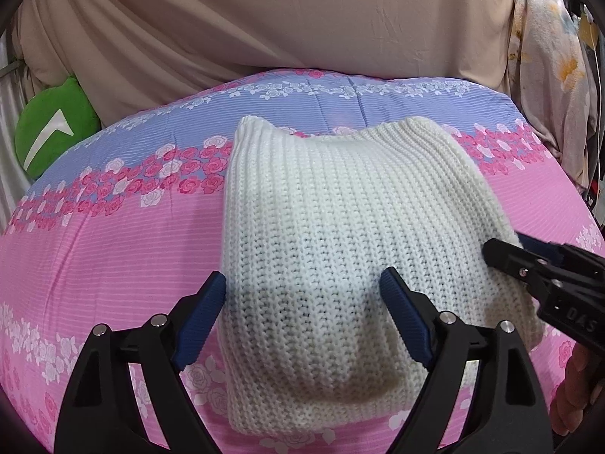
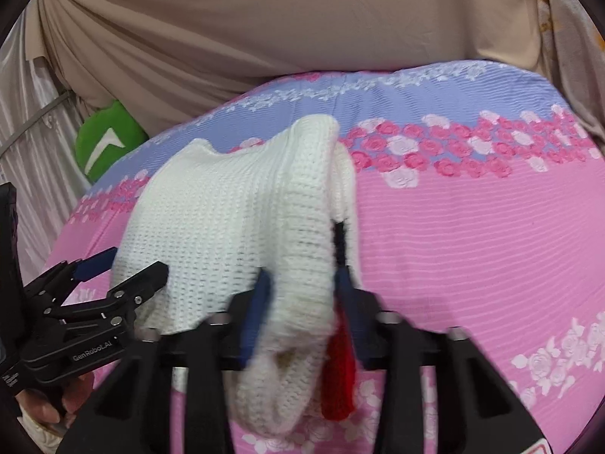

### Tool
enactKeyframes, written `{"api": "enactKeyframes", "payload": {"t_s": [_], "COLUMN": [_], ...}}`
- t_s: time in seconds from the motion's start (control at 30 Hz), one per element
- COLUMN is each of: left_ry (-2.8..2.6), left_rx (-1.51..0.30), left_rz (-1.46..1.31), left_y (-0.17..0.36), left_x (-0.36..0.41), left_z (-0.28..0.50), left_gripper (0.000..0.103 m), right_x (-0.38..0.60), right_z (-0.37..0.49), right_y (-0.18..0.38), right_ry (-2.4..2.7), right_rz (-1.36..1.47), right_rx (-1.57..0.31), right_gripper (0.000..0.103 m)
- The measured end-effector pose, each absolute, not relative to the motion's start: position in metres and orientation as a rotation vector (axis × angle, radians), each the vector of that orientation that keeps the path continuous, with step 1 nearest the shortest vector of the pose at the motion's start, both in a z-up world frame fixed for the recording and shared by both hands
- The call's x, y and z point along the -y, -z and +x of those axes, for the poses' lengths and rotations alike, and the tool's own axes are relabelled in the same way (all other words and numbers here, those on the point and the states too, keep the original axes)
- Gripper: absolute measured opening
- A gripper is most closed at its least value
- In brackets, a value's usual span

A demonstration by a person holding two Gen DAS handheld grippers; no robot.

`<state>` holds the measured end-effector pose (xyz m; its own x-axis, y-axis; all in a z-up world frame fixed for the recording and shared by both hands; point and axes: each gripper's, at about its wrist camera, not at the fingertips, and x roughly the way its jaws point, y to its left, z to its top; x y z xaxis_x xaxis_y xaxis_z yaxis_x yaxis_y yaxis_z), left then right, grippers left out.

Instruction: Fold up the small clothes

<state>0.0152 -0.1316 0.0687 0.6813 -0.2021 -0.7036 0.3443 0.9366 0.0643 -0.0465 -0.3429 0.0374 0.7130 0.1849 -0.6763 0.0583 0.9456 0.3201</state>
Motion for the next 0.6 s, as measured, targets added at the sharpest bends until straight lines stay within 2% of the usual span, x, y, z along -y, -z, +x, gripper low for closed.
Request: {"api": "enactKeyframes", "payload": {"t_s": [0.13, 0.2, 0.23, 0.27, 0.37, 0.47, 0.6], "left_ry": [0.322, 0.337, 0.339, 0.338, 0.35, 0.387, 0.415], "left_rx": [-0.759, -0.758, -0.755, -0.757, -0.783, -0.846, -0.872], "left_rz": [0.174, 0.143, 0.13, 0.127, 0.109, 0.092, 0.065], "left_y": [-0.074, -0.077, -0.079, -0.079, -0.075, -0.063, -0.053], "left_x": [0.128, 0.123, 0.12, 0.118, 0.113, 0.113, 0.115], "left_z": [0.016, 0.018, 0.02, 0.022, 0.032, 0.044, 0.051], "left_gripper": [0.082, 0.088, 0.089, 0.09, 0.095, 0.096, 0.098], "right_x": [0.348, 0.352, 0.353, 0.354, 0.353, 0.355, 0.363], "right_z": [-0.052, -0.045, -0.043, -0.042, -0.042, -0.036, -0.027], "right_y": [-0.05, -0.042, -0.037, -0.033, -0.03, -0.022, -0.006], "right_ry": [-0.068, -0.055, -0.058, -0.054, -0.015, -0.05, -0.125], "right_rz": [0.336, 0.334, 0.337, 0.339, 0.323, 0.359, 0.462], "right_rx": [-0.718, -0.759, -0.781, -0.791, -0.796, -0.825, -0.863], "right_gripper": [0.025, 0.026, 0.032, 0.045, 0.064, 0.07, 0.073]}}
